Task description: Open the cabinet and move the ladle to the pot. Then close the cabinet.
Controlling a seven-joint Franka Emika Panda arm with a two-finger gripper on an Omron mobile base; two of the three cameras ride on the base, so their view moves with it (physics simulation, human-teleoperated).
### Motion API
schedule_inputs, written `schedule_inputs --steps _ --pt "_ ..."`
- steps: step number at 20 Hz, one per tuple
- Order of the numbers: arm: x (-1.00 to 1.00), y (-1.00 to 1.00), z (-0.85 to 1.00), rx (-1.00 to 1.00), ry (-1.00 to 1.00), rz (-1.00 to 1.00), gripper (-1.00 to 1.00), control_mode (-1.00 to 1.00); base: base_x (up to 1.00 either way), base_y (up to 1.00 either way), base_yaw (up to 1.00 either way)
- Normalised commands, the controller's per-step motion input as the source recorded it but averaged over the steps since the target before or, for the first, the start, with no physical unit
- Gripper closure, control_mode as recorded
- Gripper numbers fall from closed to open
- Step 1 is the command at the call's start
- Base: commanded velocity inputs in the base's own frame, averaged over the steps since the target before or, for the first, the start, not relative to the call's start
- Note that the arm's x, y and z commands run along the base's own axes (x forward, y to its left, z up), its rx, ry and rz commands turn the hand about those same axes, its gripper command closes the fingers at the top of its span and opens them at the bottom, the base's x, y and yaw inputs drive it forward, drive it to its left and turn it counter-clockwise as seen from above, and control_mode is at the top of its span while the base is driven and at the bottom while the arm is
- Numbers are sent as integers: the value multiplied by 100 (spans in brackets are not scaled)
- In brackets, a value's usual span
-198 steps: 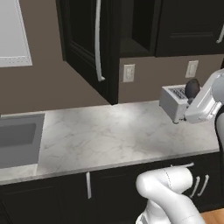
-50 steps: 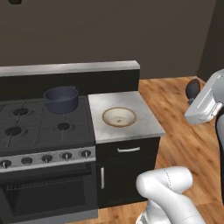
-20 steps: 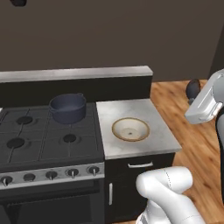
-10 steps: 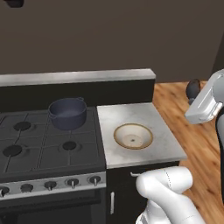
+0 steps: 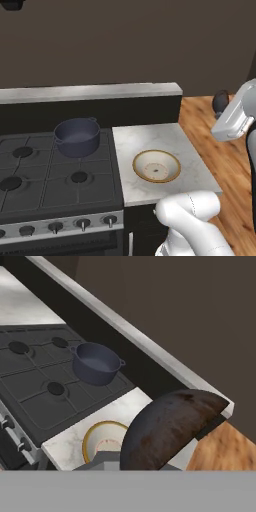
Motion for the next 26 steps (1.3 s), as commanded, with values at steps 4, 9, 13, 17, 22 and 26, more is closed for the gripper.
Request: schedule_inputs --steps 4,9,13,17,22,26 --pt "0 0 0 0 0 0 100 100 40 5 0" --pt "0 0 0 0 0 0 100 100 13 4 0" --pt "0 0 0 0 0 0 100 100 10 4 0" --pt "0 0 0 0 0 0 100 100 11 8 0" --pt "8 24 -14 -3 3 4 100 -100 4 5 0" --pt "15 63 -17 -8 7 11 100 -100 0 0 0"
